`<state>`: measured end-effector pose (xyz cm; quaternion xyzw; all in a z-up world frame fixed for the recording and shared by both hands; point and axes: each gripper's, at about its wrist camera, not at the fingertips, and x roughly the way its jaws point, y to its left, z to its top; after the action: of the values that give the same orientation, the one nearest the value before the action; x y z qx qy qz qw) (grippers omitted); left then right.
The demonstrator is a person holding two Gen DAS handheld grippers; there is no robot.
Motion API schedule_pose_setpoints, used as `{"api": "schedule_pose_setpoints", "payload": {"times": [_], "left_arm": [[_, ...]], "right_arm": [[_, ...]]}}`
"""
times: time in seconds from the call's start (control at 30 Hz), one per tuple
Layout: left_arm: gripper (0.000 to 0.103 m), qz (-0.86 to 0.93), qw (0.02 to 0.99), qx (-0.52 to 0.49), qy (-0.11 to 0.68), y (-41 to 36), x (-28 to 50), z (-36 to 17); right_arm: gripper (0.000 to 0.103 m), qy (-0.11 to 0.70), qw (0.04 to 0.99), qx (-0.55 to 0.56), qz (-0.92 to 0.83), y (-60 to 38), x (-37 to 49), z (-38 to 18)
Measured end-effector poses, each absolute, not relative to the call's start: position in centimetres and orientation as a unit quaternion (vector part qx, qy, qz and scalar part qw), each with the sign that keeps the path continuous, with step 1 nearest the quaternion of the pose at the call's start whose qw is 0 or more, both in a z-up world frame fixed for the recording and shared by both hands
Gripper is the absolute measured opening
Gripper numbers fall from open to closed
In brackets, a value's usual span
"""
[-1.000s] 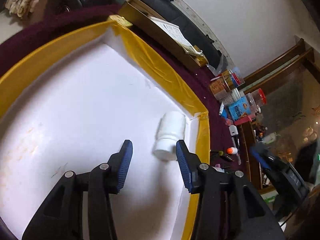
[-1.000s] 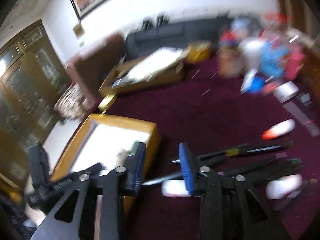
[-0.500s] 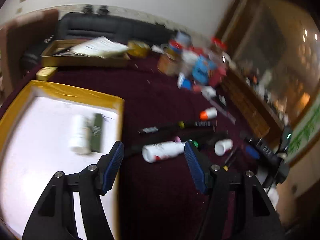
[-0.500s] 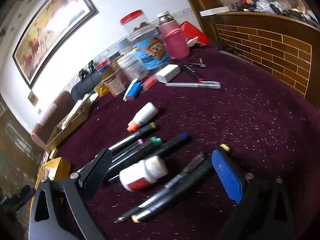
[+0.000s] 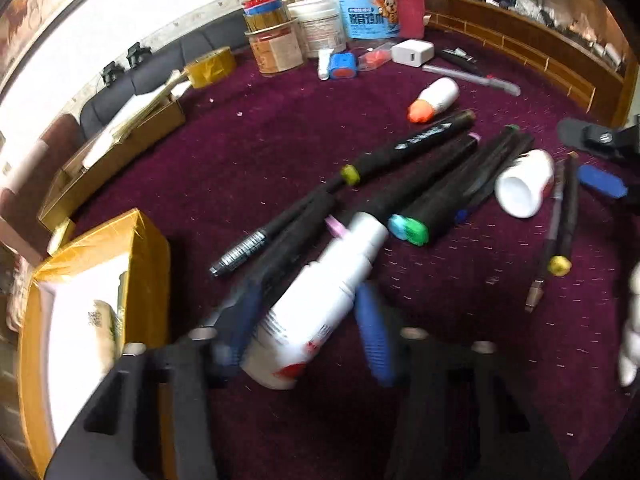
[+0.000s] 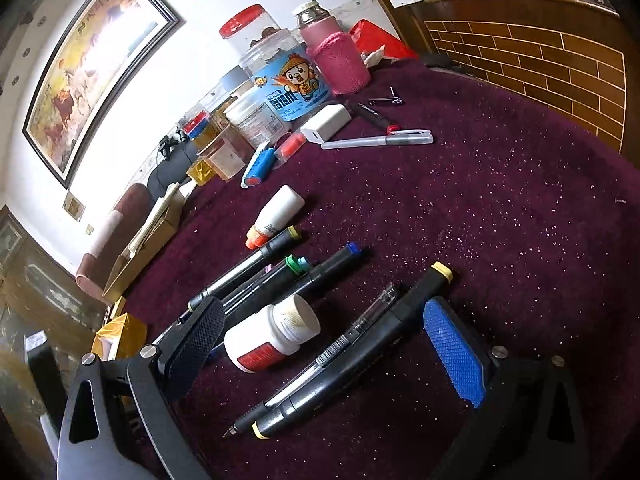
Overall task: Organize rigid objects
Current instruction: 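Grasp the white spray bottle with the left gripper, then place the spray bottle in the tray while the right gripper carries the white medicine bottle there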
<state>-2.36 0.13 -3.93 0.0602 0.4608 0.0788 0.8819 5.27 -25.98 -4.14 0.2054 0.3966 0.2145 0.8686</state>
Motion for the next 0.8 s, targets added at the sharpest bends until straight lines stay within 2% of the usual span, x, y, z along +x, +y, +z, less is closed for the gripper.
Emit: {"api": "schedule_pose_setpoints", "payload": {"times": [0.07,0.1,0.3,0.37,0.4,0.43,0.5,0.8], "left_arm": [[0.029,0.054,0.881,0.013,0.471,0.5,-3.4,-3.5],[0.028,0.046,0.88,-0.002,0.474,0.4,-3.8,-3.5],[0.029,0.03,0.886,-0.037,0.462,-0.9,-5.5,-2.6],[0.038,0.042,0.883,-0.027,0.467,-1.3,-4.4,-3.0],[0.038,0.046,0.881,-0.027,0.47,-1.4,-4.0,-3.5],[0.038,0.046,0.878,-0.03,0.476,-1.4,-3.7,-4.1],[0.026,0.048,0.885,-0.038,0.462,-1.3,-4.1,-4.4],[0.026,0.003,0.901,-0.189,0.389,0.8,-10.9,-1.6]], "right_arm": [[0.098,0.403,0.865,0.209,0.215,-26.0,5.4,-4.4],[0.098,0.405,0.863,0.211,0.215,-26.1,5.5,-4.5],[0.098,0.407,0.862,0.211,0.215,-26.1,5.5,-4.6],[0.098,0.408,0.863,0.207,0.214,-26.1,5.5,-4.5],[0.098,0.408,0.863,0.207,0.214,-26.1,5.5,-4.5],[0.098,0.407,0.864,0.206,0.214,-26.1,5.4,-4.5],[0.098,0.407,0.864,0.204,0.213,-26.0,5.5,-4.4],[0.098,0.407,0.865,0.203,0.213,-26.0,5.4,-4.4]]}}
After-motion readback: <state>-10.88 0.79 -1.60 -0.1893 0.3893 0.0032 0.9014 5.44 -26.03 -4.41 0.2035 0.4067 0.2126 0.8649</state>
